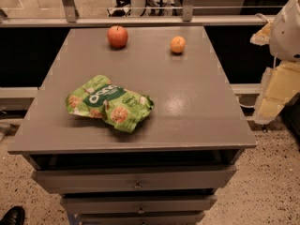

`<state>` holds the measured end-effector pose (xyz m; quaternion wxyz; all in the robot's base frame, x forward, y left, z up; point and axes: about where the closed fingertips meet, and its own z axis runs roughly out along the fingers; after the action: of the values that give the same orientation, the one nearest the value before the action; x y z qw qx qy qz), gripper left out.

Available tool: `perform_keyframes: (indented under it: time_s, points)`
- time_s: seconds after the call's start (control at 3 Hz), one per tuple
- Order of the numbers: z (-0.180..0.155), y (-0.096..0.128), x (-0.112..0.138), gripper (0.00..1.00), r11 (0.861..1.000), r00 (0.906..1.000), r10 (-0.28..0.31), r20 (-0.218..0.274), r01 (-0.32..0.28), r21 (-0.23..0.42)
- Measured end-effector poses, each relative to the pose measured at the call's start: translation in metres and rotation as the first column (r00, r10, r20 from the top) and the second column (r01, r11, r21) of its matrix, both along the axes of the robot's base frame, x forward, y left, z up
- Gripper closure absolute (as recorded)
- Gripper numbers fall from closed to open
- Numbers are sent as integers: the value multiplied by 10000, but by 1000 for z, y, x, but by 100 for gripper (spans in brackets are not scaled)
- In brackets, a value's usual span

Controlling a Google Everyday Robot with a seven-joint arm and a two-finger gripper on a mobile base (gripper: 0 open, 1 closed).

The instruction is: Move orange near green rice chip bag

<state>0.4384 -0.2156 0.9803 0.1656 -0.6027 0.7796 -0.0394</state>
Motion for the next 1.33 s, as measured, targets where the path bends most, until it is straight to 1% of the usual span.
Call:
perform_keyframes:
  time_s: [0.33,0.67,1.0,1.33]
  points:
    - [0,0,0,0,10000,10000,0,2,0,0]
    - [-5,1,32,0,9989,9985,-8,543,-17,467]
    - [-12,7,96,0,9883,9917,-109,1278,-88,1524]
    - [-16,22,171,0,9584,9779,-361,2060,-245,2844]
